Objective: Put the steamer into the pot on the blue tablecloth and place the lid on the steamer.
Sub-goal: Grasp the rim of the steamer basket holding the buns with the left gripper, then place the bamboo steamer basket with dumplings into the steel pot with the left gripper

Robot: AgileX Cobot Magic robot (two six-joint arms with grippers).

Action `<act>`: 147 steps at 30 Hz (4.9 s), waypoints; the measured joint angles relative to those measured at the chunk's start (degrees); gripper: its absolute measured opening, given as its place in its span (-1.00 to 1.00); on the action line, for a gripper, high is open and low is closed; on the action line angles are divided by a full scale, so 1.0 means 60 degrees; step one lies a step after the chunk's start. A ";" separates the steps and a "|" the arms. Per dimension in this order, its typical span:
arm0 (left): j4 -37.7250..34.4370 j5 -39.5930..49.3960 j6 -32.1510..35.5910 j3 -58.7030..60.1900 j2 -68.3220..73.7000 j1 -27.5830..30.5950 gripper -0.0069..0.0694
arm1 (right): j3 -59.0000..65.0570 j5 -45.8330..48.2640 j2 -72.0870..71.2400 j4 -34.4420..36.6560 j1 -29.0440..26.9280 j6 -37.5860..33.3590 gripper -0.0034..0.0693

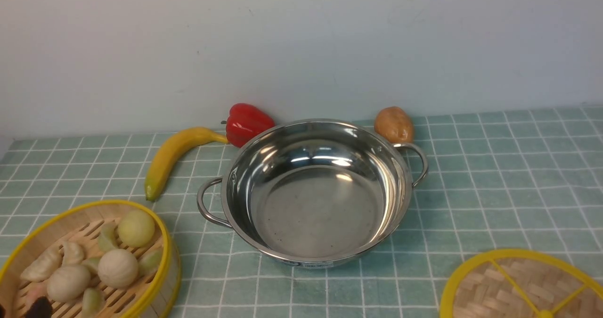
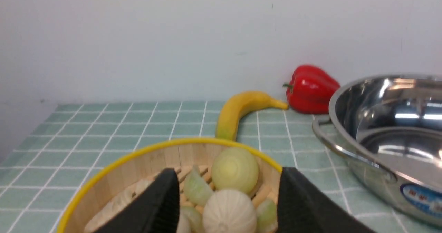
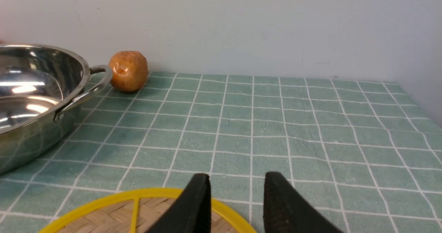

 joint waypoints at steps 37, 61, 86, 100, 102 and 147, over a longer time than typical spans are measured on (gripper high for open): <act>-0.0703 0.9520 0.4645 -0.6831 0.7801 0.0000 0.14 | 0.0008 -0.0008 0.0000 0.0000 0.0000 0.0000 -0.24; -0.1246 0.7980 0.5495 -0.7638 1.3349 0.0000 0.14 | 0.0008 -0.0008 0.0000 0.0010 0.0000 0.0000 -0.24; -0.0827 0.6990 0.5390 -0.7638 1.4770 0.0000 0.14 | 0.0008 -0.0008 0.0000 0.0002 0.0000 0.0000 -0.24; -0.0808 0.6999 0.5146 -0.7638 1.5129 0.0000 0.14 | 0.0008 -0.0008 0.0000 0.0002 0.0000 0.0000 -0.24; -0.0790 0.6999 0.5138 -0.7638 1.5129 0.0000 0.11 | 0.0008 -0.0008 0.0000 0.0002 0.0000 0.0000 -0.24; 0.0622 1.0193 0.4624 -1.2894 1.4386 -0.1363 -0.66 | 0.0008 -0.0008 0.0000 0.0002 0.0000 0.0000 -0.24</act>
